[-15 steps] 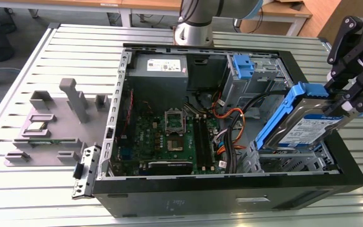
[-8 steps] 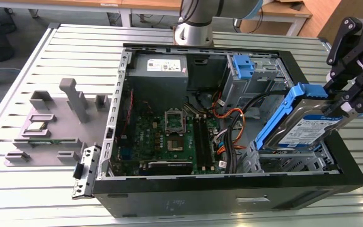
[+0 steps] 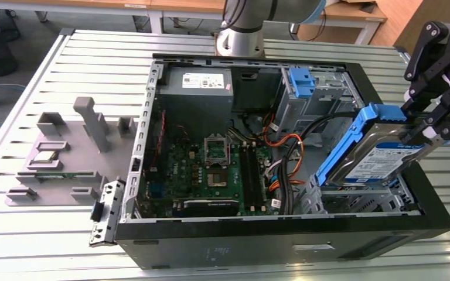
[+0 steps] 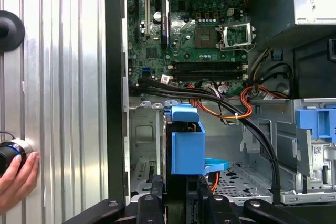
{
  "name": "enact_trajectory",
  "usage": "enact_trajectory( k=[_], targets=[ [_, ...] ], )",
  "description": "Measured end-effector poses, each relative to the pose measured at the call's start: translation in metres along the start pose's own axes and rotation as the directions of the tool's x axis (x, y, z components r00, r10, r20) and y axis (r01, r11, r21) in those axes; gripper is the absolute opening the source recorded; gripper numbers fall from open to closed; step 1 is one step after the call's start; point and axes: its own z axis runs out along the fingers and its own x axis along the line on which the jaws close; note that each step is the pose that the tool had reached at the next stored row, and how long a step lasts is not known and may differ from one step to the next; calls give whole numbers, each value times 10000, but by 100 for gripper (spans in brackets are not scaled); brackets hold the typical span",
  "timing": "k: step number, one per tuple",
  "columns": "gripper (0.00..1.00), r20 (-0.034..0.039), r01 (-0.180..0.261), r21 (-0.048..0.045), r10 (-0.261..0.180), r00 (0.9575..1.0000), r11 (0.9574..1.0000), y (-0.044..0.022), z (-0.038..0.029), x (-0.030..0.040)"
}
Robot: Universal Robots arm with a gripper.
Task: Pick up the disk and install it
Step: 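Insert the disk into the insertion slot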
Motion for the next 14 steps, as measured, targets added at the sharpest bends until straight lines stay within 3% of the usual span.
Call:
enact_trajectory(
  k=[14],
  targets=[
    [35,-3,42,-2,-42,10000,10000,-1,44,2]
  ],
)
